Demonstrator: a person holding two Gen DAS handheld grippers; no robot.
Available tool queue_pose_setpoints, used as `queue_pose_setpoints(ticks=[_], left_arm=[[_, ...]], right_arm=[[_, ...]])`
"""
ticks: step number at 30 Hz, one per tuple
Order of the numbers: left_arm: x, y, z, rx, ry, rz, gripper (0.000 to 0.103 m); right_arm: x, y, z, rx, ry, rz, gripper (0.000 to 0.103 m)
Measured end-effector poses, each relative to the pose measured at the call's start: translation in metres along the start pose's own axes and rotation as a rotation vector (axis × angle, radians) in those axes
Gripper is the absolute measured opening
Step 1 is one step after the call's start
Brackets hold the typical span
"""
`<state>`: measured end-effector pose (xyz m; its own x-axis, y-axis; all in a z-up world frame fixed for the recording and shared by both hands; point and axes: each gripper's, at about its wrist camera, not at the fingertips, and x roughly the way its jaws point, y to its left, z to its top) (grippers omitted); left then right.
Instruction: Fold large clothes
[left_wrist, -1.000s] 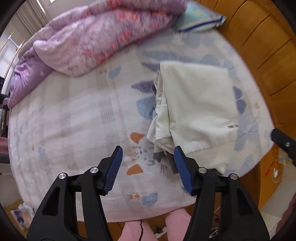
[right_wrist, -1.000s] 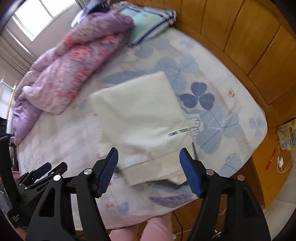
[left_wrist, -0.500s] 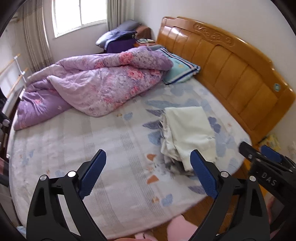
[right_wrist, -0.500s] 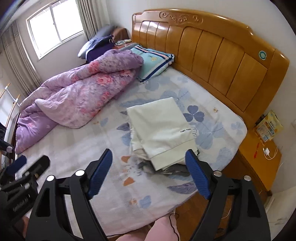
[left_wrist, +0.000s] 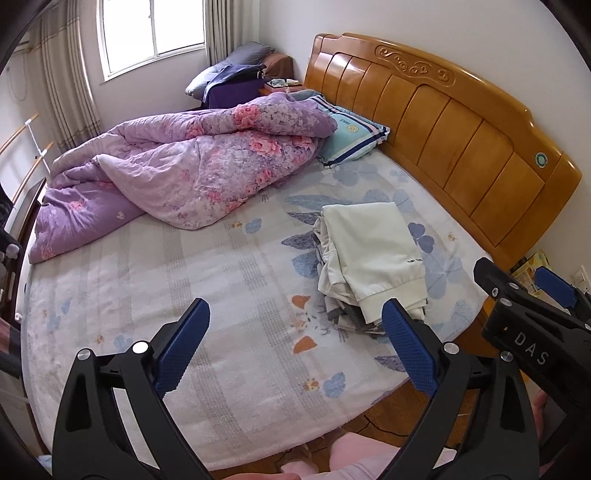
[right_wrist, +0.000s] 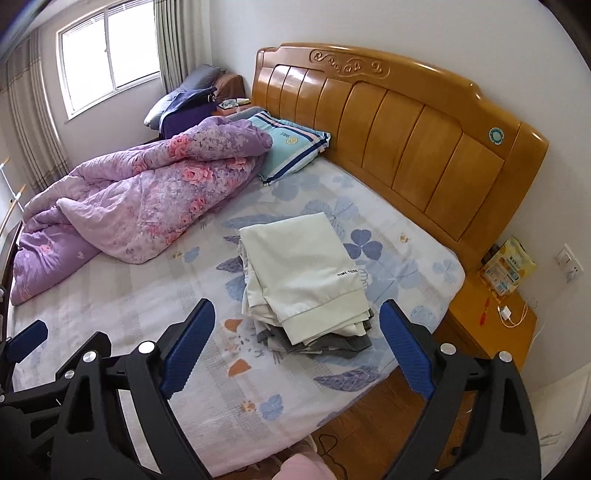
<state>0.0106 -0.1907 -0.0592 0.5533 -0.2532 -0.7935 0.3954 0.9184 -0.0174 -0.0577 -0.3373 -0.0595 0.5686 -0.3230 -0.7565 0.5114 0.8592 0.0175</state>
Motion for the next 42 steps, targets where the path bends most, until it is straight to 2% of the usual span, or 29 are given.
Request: queue_pose_setpoints(ticks=[12,19,42], left_arm=[[0.012,0.002,0.017,0.02,-0.011,0.004,0.095],[0.015,0.002,0.021,0.023,-0.003,-0.003,0.095],[0.02,0.002,0.015,0.032,0.03,-0.013,0.095]], right_arm=[[0.002,0.001,0.01,-0.009,-0.028,-0.018,0.087],[0.008,0.0,0.016,-0.012,-0.014,-0.021,0.087],[0.012,-0.002,0.009,-0.025,0.018,-0.047,0.087]])
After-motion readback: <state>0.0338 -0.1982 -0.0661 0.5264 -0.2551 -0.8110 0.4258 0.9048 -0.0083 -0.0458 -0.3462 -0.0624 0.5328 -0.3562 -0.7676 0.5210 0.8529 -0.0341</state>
